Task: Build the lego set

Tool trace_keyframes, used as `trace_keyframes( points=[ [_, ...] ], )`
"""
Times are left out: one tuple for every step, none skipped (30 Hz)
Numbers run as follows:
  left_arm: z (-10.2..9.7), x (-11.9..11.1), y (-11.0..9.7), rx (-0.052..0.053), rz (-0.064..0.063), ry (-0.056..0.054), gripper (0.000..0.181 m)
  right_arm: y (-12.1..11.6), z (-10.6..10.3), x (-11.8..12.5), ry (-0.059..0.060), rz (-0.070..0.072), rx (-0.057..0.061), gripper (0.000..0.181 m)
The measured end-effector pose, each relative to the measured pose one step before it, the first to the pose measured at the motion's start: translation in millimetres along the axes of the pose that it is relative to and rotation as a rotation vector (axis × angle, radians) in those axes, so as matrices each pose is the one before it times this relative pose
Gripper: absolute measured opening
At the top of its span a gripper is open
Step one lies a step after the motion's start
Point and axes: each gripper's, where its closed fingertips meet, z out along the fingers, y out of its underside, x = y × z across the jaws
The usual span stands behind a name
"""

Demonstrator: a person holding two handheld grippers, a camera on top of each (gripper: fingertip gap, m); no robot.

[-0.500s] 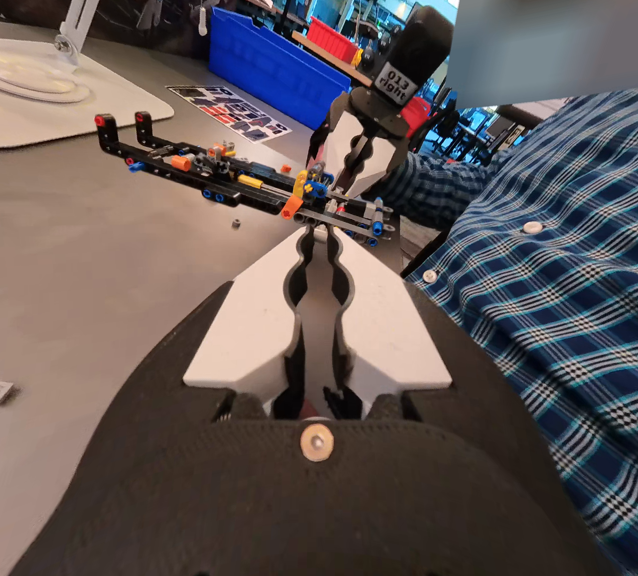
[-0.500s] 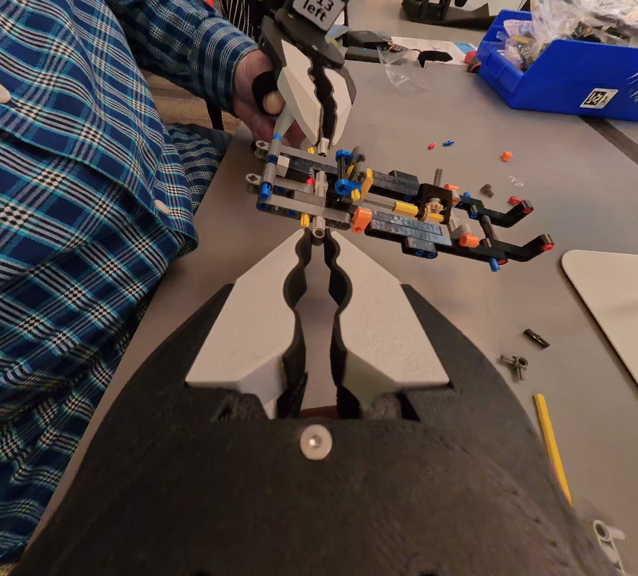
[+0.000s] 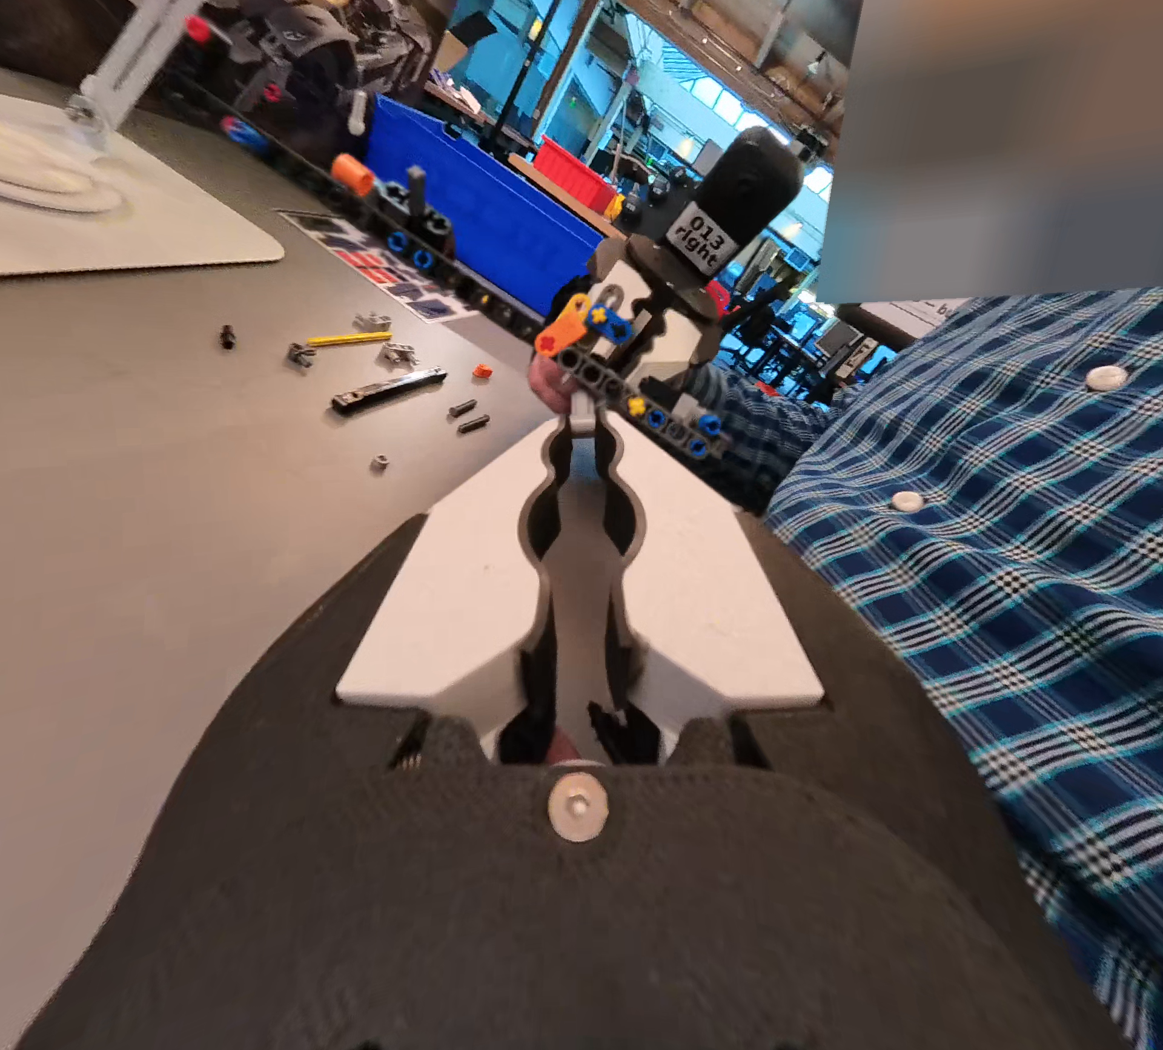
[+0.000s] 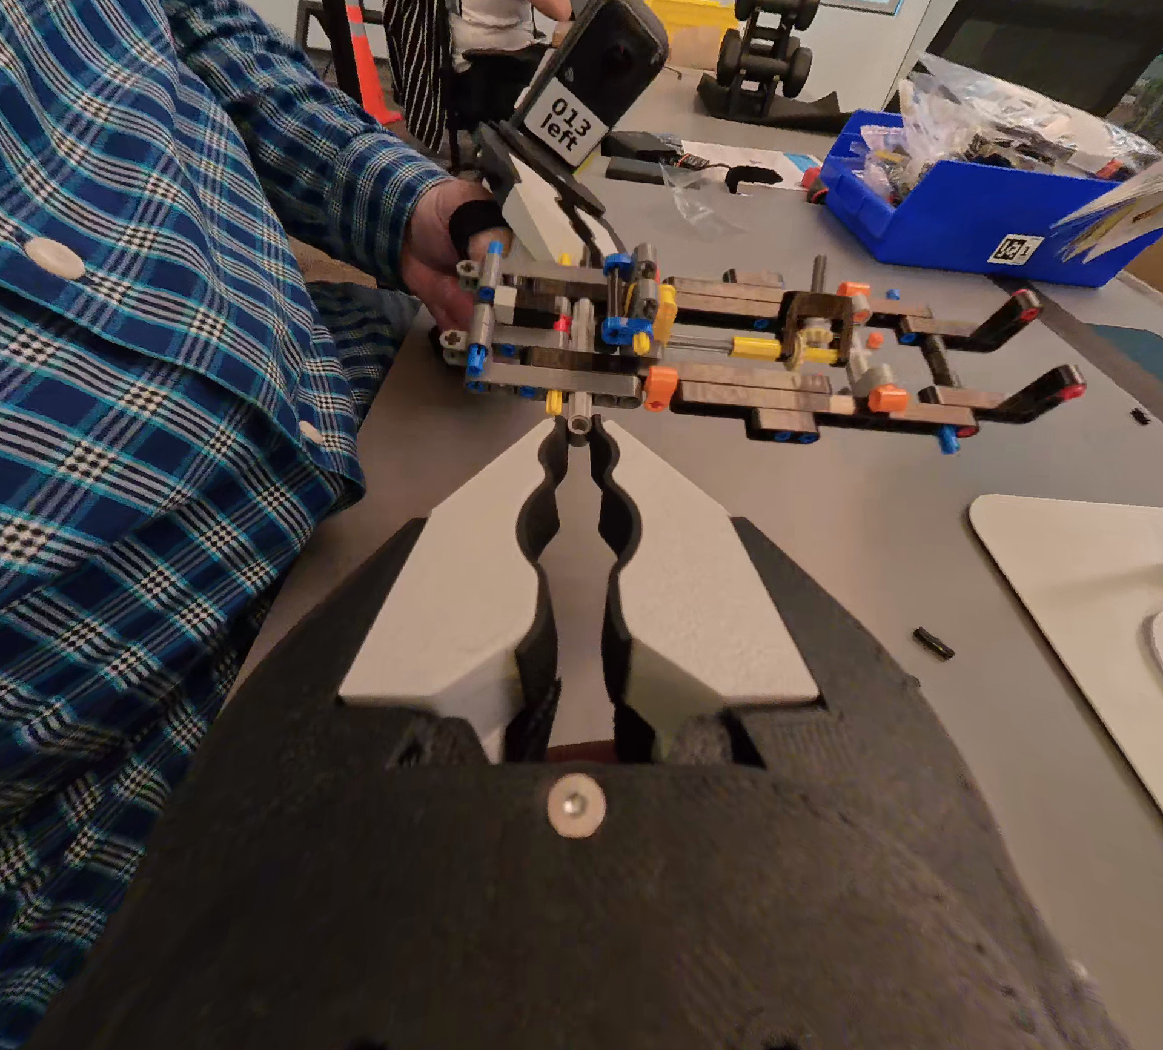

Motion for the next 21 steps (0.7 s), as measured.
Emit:
trace_keyframes(
  points=[
    [-2.17,-2.92,0.33,-0.0087,0.0076,-0.0147,0.005,1.21,-2.47,2.14,0.0043,0.0121,-0.0021,0.004],
    [-1.19,-1.65,1.14,-0.0158,0.0171,-0.0116,0.005,3.17,-2.14,1.63,0.0024,0.01,-0.0092,0.004],
    [-0.51,-1.99,3.44,-0.0305,0.0214,-0.0151,0.006,4.63,-1.55,0.73,-0.0003,0.0091,-0.017,0.004],
    [-0.09,-1.82,2.82,-0.0211,0.0064,-0.0107,0.006,4.52,-1.15,-0.01,-0.0021,0.0076,-0.0147,0.004],
    [0.55,-3.65,5.12,-0.0329,0.006,-0.02,0.006,4.62,-0.77,-0.86,-0.0042,0.0058,-0.0177,0.004],
    [1.45,-4.84,9.72,-0.0599,0.0274,-0.0301,0.006,4.23,-0.58,-0.34,-0.0003,0.0051,-0.0157,0.004],
    [1.78,-1.59,6.89,-0.0416,0.0161,-0.0111,0.005,3.74,-0.59,-0.02,0.0007,0.0054,-0.0141,0.004],
    [1.39,-0.4,1.87,-0.0174,0.0012,-0.0018,0.005,4.11,0.0,0.08,0.0014,0.001,-0.0173,0.004],
    [1.79,-3.93,4.63,-0.0405,0.0204,-0.0256,0.006,3.2,0.15,0.19,0.0025,-0.0019,-0.0128,0.004],
    [1.43,-1.64,3.57,-0.0356,0.0261,-0.0111,0.006,1.94,0.35,-0.8,-0.0046,0.0003,-0.0061,0.004],
    [1.03,-0.22,1.04,-0.0153,0.017,-0.0004,0.006,1.23,0.5,-1.11,-0.0056,-0.0027,-0.0033,0.004],
    [1.09,-0.37,1.46,-0.0153,0.0111,0.0009,0.006,0.64,0.83,-1.27,-0.0065,-0.0037,-0.0012,0.004],
    [1.07,-0.03,1.31,-0.0125,0.0068,0.0038,0.006,0.11,0.83,-1.48,-0.0096,-0.002,0.0027,0.004],
    [0.5,0.28,0.57,-0.0082,0.0085,0.0048,0.006,0.55,0.99,-1.49,-0.0116,-0.0004,-0.0006,0.004],
    [0.35,-0.34,1.98,-0.0184,0.0175,-0.0011,0.006,1.14,0.83,-1.1,-0.0091,-0.0028,-0.0053,0.004],
    [-0.06,-1.04,2.96,-0.0244,0.023,-0.0054,0.006,1.76,0.41,-0.21,-0.0044,-0.0016,-0.0084,0.004],
    [-0.5,-1.05,2.8,-0.0226,0.0146,-0.0033,0.006,4.72,0.86,0.1,-0.0033,-0.0041,-0.0243,0.004],
    [-0.11,-1.16,4.38,-0.0293,0.0131,-0.0038,0.006,6.66,1.61,-0.72,-0.0091,-0.0058,-0.0348,0.004],
    [0.74,-1.22,5.8,-0.0359,0.015,-0.0077,0.006,4.03,1.41,-0.86,-0.0082,-0.0066,-0.0237,0.004],
    [1.35,0.01,4.13,-0.0266,0.0056,-0.002,0.006,2.88,1.56,-1.1,-0.0104,-0.0062,-0.0214,0.004],
    [1.67,0.18,3.82,-0.0272,0.0077,-0.0028,0.006,5.32,2.2,-0.69,-0.0089,-0.0083,-0.0353,0.004]
  ],
)
